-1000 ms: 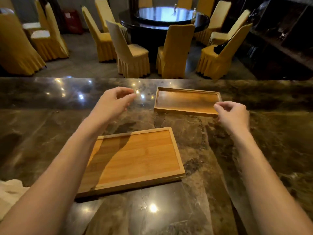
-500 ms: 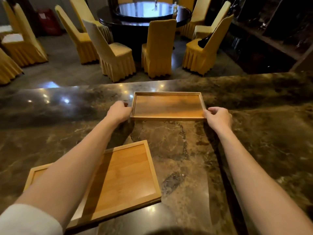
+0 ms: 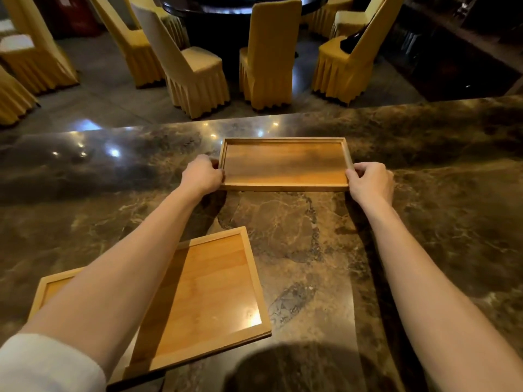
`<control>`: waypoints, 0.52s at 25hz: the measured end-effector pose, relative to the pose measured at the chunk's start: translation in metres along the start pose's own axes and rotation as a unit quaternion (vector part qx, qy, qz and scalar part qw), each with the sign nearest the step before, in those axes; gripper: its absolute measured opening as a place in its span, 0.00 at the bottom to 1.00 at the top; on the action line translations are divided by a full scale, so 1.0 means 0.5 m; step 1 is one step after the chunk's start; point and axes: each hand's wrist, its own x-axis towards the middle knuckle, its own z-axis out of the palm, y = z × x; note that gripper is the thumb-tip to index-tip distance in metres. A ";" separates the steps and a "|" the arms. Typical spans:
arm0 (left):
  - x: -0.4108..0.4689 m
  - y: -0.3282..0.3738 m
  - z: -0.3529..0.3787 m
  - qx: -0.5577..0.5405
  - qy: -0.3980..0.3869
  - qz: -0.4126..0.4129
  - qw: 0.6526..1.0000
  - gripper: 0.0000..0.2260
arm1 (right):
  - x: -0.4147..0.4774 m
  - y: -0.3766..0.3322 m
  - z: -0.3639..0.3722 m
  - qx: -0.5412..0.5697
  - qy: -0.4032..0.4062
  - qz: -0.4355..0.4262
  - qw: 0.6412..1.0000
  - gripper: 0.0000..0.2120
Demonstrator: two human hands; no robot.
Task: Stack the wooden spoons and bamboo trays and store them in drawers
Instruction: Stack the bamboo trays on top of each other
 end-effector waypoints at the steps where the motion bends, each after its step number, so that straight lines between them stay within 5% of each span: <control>1: -0.003 0.001 -0.003 0.003 0.001 0.008 1.000 0.16 | -0.007 -0.004 -0.006 0.001 0.010 -0.004 1.000 0.14; 13: -0.245 -0.055 -0.232 0.025 0.112 0.077 0.990 0.17 | -0.177 -0.136 -0.143 0.032 0.025 -0.148 0.988 0.15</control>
